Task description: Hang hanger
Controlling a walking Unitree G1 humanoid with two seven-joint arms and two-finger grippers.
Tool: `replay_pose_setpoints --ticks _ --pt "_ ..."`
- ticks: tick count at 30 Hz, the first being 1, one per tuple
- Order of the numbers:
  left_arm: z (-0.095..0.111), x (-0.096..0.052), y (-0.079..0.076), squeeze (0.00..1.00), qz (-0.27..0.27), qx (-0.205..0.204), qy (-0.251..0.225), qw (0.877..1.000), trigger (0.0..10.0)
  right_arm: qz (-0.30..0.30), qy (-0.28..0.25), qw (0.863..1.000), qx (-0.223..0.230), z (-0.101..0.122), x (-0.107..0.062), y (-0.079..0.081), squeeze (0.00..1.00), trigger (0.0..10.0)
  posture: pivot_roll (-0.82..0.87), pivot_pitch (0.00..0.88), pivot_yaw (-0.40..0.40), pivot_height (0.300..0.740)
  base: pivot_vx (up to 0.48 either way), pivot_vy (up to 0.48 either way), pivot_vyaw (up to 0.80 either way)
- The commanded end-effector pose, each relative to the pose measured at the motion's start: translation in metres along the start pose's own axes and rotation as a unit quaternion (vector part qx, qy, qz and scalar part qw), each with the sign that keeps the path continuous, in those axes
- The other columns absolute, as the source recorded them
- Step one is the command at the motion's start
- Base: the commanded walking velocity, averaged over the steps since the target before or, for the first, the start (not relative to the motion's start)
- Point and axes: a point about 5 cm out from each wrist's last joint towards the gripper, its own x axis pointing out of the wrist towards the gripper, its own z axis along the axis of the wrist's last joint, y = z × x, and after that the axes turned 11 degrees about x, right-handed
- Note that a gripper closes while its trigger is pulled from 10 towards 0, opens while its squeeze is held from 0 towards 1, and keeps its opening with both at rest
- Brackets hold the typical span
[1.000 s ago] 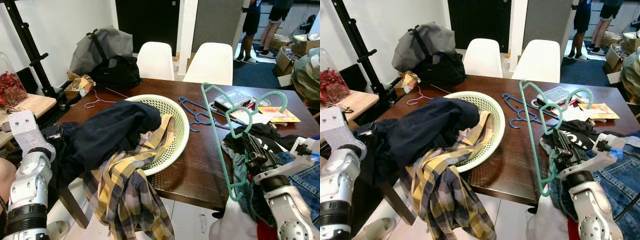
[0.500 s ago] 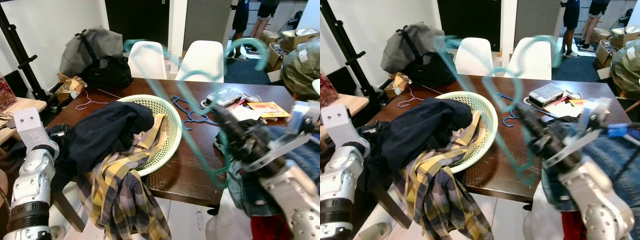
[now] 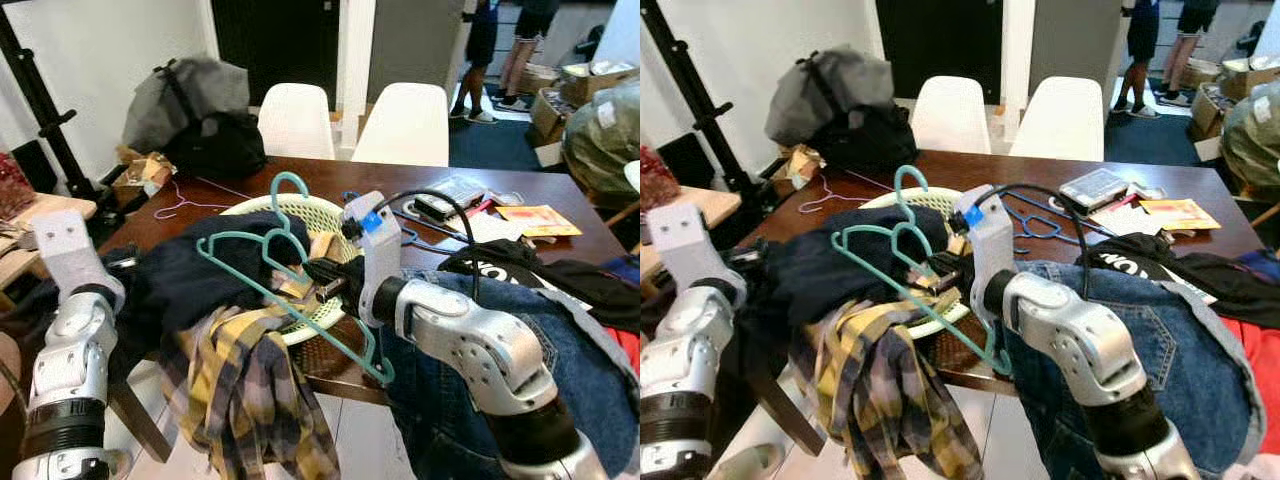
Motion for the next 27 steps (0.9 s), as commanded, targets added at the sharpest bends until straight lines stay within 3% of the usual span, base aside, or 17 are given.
replay_pose_setpoints --ticks 1,2,3,5,7,8,9,11,12,13,15,16,18,20,22,26,27 --pt "-0.003 -0.001 0.001 0.00 0.004 -0.005 0.008 1.000 10.0 -0.043 0.016 0.999 0.003 -0.004 0.001 -0.011 0.00 10.0 -0.12 0.000 0.011 0.740 0.000 0.000 0.00" --pt "-0.003 -0.001 0.001 0.00 0.004 -0.005 0.008 1.000 10.0 -0.043 0.016 0.999 0.003 -0.004 0.001 -0.011 0.00 10.0 -0.12 0.000 0.011 0.740 0.000 0.000 0.00" --pt "-0.003 -0.001 0.000 0.00 0.004 -0.007 0.006 1.000 10.0 -0.087 0.012 0.996 -0.023 0.002 0.000 -0.024 0.00 10.0 -0.12 0.000 0.008 0.740 0.000 0.000 0.00" --pt "-0.003 -0.001 0.000 0.00 0.004 -0.007 0.006 1.000 10.0 -0.087 0.012 0.996 -0.023 0.002 0.000 -0.024 0.00 10.0 -0.12 0.000 0.008 0.740 0.000 0.000 0.00" --pt "-0.001 -0.002 0.000 0.00 0.005 -0.009 0.004 1.000 10.0 -0.161 0.021 0.982 -0.099 0.005 -0.006 -0.046 0.00 10.0 -0.12 0.000 0.003 0.740 0.000 0.000 0.00" --pt "-0.001 -0.002 0.000 0.00 0.005 -0.009 0.004 1.000 10.0 -0.161 0.021 0.982 -0.099 0.005 -0.006 -0.046 0.00 10.0 -0.12 0.000 0.003 0.740 0.000 0.000 0.00" --pt "-0.001 -0.003 0.000 0.00 0.006 -0.010 0.003 1.000 10.0 -0.193 0.033 0.971 -0.140 0.005 -0.008 -0.054 0.00 10.0 -0.11 0.000 -0.001 0.740 0.000 0.000 0.00" --pt "0.000 -0.003 0.001 0.00 0.007 -0.010 0.002 1.000 10.0 -0.226 0.051 0.957 -0.174 0.004 -0.008 -0.060 0.00 10.0 -0.11 0.000 -0.001 0.740 0.000 0.000 0.00" --pt "0.001 -0.003 0.001 0.00 0.008 -0.011 0.000 1.000 10.0 -0.255 0.061 0.943 -0.206 0.005 -0.010 -0.070 0.00 10.0 -0.11 0.000 -0.005 0.740 0.000 0.000 0.00" --pt "0.001 -0.003 0.001 0.00 0.008 -0.011 0.000 1.000 10.0 -0.255 0.061 0.943 -0.206 0.005 -0.010 -0.070 0.00 10.0 -0.11 0.000 -0.005 0.740 0.000 0.000 0.00" --pt "0.003 -0.004 0.001 0.00 0.009 -0.011 -0.002 1.000 10.0 -0.303 0.080 0.916 -0.251 0.007 -0.016 -0.089 0.00 10.0 -0.10 0.000 -0.007 0.740 0.000 0.000 0.00" --pt "0.003 -0.004 0.001 0.00 0.009 -0.011 -0.002 1.000 10.0 -0.303 0.080 0.916 -0.251 0.007 -0.016 -0.089 0.00 10.0 -0.10 0.000 -0.007 0.740 0.000 0.000 0.00" --pt "0.004 -0.004 0.003 0.00 0.011 -0.011 -0.004 1.000 10.0 -0.340 0.098 0.891 -0.285 0.010 -0.026 -0.107 0.00 10.0 -0.10 0.000 -0.009 0.740 0.000 0.000 0.00" --pt "0.004 -0.004 0.003 0.00 0.011 -0.011 -0.004 1.000 10.0 -0.340 0.098 0.891 -0.285 0.010 -0.026 -0.107 0.00 10.0 -0.10 0.000 -0.009 0.740 0.000 0.000 0.00" --pt "0.005 -0.004 0.005 0.00 0.013 -0.010 -0.005 1.000 10.0 -0.368 0.113 0.870 -0.308 0.011 -0.040 -0.125 0.00 10.0 -0.11 0.000 -0.006 0.740 0.000 0.000 0.00" --pt "0.005 -0.004 0.005 0.00 0.014 -0.010 -0.005 1.000 10.0 -0.375 0.116 0.865 -0.313 0.012 -0.044 -0.130 0.00 10.0 -0.11 0.000 -0.006 0.740 0.000 0.000 0.00" --pt "0.006 -0.005 0.004 0.00 0.012 -0.010 -0.005 1.000 10.0 -0.362 0.098 0.877 -0.300 0.017 -0.043 -0.128 0.00 10.0 -0.11 0.000 -0.003 0.740 0.000 0.000 0.00"
